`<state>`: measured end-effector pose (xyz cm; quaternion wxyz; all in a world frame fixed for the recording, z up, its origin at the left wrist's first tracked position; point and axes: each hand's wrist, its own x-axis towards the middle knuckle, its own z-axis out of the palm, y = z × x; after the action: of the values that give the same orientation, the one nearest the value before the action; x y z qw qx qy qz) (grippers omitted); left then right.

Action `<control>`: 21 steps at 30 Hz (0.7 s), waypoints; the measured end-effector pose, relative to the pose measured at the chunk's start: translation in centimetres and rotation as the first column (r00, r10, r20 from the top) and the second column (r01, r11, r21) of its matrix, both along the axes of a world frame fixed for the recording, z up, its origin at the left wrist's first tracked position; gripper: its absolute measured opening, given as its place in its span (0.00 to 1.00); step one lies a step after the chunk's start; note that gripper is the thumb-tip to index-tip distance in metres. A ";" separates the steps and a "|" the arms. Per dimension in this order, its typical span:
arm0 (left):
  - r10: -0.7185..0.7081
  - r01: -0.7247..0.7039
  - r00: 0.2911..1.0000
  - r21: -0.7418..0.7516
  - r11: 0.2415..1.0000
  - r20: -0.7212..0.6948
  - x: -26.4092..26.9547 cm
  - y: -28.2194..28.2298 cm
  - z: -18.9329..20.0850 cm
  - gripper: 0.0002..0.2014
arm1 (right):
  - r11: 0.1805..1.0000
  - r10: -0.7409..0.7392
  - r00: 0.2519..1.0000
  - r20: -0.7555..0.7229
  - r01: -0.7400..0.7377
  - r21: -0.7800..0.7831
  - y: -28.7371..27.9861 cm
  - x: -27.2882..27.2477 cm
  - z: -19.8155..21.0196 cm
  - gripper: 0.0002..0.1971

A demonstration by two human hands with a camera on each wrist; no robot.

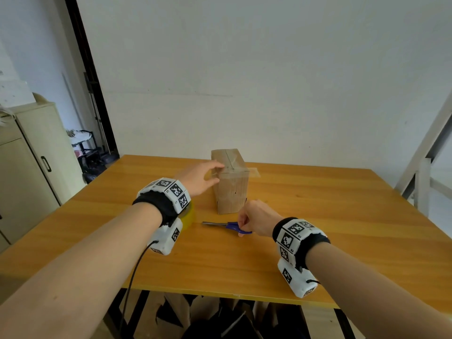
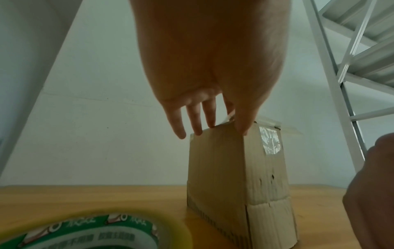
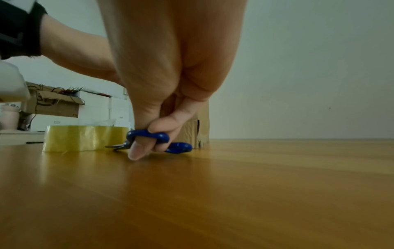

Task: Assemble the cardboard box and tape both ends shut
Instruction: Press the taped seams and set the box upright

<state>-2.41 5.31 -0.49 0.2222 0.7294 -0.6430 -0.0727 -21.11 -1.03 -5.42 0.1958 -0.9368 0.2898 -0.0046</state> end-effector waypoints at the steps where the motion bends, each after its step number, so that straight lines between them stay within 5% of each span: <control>1: 0.009 -0.009 1.000 -0.007 1.000 0.004 0.0 0.0 0.0 0.22 | 1.000 0.005 1.000 0.006 -0.005 0.004 -0.1 0.0 0.0 0.04; 17: 0.015 -0.014 1.000 0.035 0.999 -0.018 -0.5 0.7 0.1 0.35 | 0.999 0.051 0.997 -0.065 -0.051 0.013 -0.4 -0.2 -0.1 0.11; 21: 0.024 -0.024 1.000 -0.020 1.000 -0.011 -0.7 1.5 -0.1 0.31 | 0.995 -0.048 0.988 0.148 0.060 -0.075 0.1 -0.8 0.5 0.13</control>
<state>-3.12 6.78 -0.59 0.2338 0.7343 -0.6337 -0.0672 -21.94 -0.96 -4.89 0.1791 -0.9328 0.2997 -0.0899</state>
